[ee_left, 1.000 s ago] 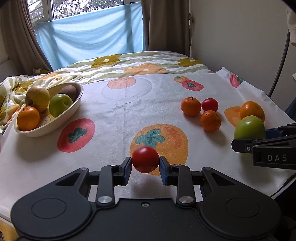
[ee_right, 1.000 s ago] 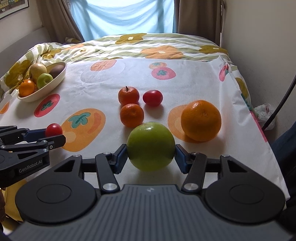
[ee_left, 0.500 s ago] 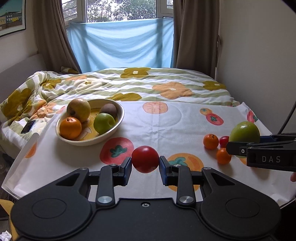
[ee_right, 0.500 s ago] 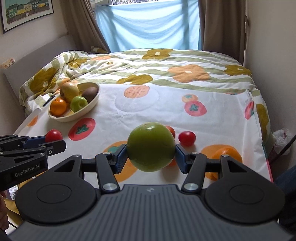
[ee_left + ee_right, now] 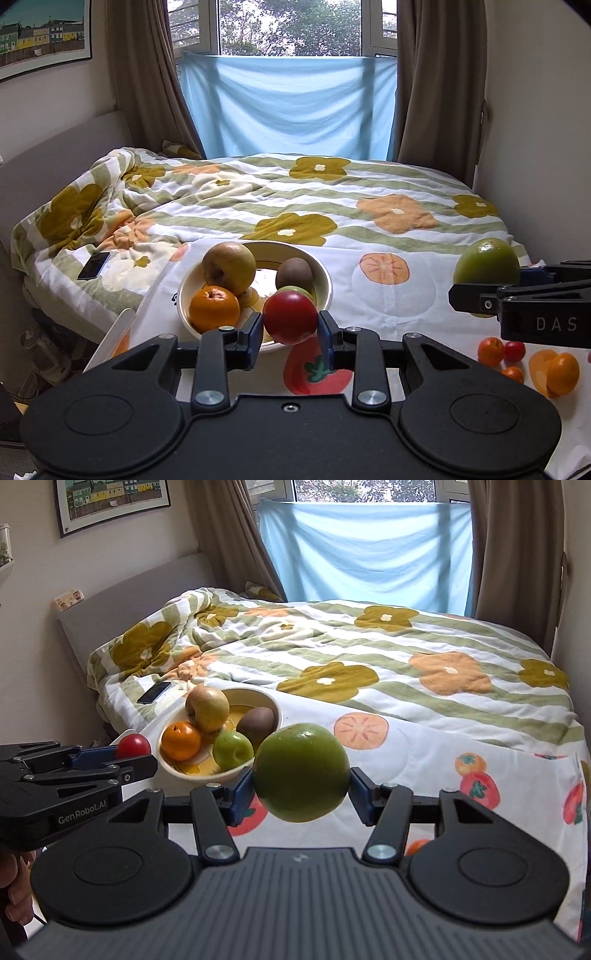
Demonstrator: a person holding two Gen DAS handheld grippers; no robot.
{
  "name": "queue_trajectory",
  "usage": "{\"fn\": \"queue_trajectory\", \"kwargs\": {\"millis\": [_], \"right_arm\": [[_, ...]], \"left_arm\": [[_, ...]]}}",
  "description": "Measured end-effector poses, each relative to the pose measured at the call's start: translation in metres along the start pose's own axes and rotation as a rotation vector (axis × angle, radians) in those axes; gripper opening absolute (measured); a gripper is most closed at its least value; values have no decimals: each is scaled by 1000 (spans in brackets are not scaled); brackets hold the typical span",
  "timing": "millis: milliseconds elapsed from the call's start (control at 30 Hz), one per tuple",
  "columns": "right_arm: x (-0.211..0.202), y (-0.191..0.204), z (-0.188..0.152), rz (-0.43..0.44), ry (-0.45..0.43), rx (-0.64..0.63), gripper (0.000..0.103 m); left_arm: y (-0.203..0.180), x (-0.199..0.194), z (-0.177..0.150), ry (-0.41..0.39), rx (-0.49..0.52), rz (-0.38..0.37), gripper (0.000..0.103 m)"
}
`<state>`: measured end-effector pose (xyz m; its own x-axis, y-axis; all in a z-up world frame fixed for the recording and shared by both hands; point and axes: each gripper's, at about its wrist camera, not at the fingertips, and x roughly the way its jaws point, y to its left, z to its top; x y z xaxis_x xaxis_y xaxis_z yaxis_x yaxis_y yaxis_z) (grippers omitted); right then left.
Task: Organize fruits
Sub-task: 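Carry the tomato in the left tool while the right tool carries the green fruit to the bowl, then open the left tool to drop the tomato while the right tool releases the green fruit into the bowl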
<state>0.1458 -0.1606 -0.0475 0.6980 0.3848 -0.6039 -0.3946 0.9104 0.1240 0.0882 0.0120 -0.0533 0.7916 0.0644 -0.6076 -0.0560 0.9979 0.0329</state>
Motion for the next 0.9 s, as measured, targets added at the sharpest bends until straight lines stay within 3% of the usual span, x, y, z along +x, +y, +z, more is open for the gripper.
{"fn": "queue_trajectory", "kwargs": {"millis": [200,467,700,900], "right_arm": [[45,21,30,21,14,-22,70],[110,40,57,27,55,-36,70],[155,42,72,22,86,-28,70],[177,37,75,18,109,-15,70]], "left_arm": [[28,34,18,25,-5,5,35],[44,94,32,84,62,-20,35],[45,138,33,158,131,-60,35],[41,152,29,206,183,-92,36]]}}
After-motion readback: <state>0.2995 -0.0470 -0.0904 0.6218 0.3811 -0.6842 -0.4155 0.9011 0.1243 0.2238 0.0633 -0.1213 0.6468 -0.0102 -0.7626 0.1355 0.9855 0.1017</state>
